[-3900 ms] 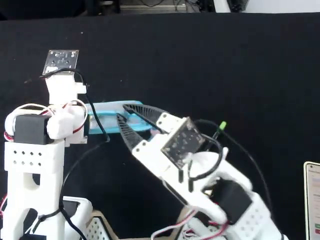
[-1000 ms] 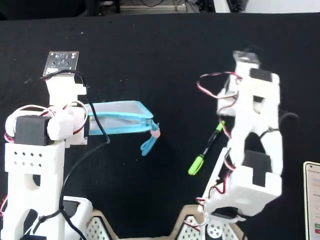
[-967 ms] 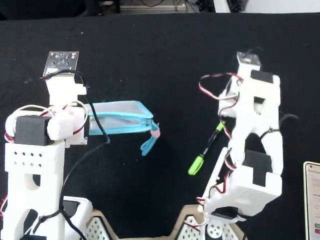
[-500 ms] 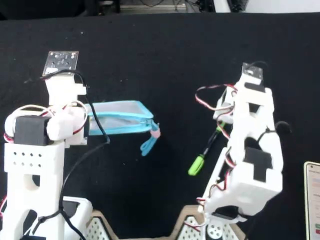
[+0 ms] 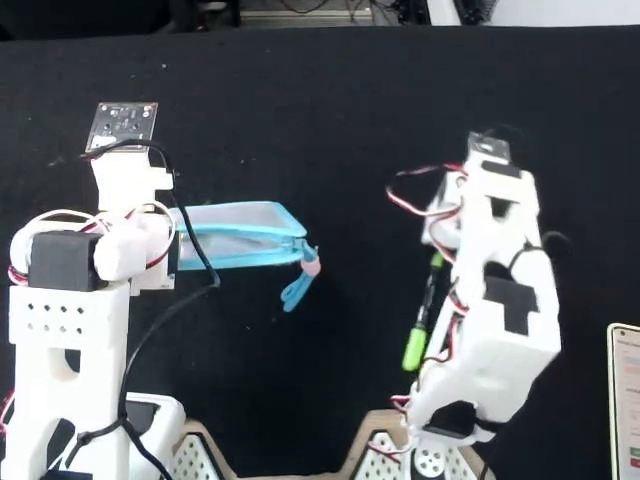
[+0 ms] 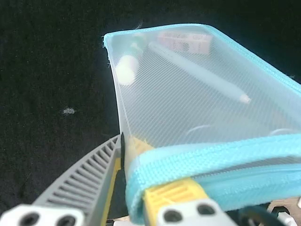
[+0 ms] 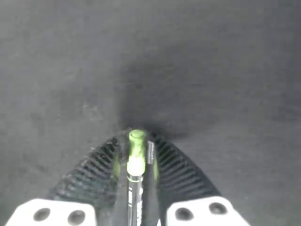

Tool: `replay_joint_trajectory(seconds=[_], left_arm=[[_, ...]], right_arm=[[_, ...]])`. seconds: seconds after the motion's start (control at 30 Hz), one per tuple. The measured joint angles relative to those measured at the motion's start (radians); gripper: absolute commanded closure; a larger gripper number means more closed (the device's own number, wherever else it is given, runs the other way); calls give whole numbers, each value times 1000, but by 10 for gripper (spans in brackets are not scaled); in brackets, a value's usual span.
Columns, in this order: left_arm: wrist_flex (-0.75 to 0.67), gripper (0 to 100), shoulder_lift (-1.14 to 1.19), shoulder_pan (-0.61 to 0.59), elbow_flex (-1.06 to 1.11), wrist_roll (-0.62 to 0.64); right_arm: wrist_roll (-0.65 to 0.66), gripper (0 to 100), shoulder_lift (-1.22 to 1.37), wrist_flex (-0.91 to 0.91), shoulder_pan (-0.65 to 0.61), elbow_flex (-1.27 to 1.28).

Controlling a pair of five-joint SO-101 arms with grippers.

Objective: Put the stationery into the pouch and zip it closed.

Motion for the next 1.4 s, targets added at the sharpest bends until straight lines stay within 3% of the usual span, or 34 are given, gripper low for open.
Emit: replay_joint_trajectory(seconds=[0.37, 0.57, 0.93, 1.07, 1.4], left_arm=[[0, 970, 0, 0, 0, 0], [0, 970, 0, 0, 0, 0], [0, 970, 0, 0, 0, 0], [0, 970, 0, 0, 0, 0], [0, 970, 0, 0, 0, 0]], right_arm=[[138, 986, 0, 32, -210, -149], [210, 877, 0, 37, -219, -216], [184, 875, 0, 244, -218, -219], [183, 875, 0, 236, -210, -219], [270, 875, 0, 8, -210, -123]])
